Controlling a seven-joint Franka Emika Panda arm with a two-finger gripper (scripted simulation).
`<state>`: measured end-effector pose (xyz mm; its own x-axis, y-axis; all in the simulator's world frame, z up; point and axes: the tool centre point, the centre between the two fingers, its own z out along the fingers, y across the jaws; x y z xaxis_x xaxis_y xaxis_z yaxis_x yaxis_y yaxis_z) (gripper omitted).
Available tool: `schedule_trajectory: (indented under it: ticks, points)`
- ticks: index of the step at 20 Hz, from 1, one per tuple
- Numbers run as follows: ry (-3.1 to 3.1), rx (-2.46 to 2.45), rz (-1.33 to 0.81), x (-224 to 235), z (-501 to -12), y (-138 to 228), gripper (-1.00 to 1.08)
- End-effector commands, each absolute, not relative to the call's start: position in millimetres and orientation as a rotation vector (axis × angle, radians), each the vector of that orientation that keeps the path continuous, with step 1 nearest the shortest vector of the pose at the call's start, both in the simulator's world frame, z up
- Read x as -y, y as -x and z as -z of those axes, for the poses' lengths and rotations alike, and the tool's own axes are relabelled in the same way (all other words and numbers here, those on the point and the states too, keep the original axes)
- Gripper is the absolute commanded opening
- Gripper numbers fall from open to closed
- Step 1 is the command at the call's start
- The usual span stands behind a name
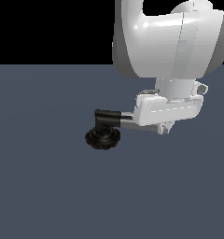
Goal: Turn on the faucet by rotating a designated handle.
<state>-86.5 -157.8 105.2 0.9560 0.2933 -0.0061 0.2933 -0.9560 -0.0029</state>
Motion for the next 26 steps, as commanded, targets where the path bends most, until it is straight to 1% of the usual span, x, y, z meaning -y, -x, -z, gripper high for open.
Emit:
schedule_trajectory:
  ticks: [1, 26]
  points:
    - [3.099, 0.506, -0.002, 150, -105, 71, -1.00]
    - [3.101, 0.501, 0.000, 184, -105, -4, -1.00]
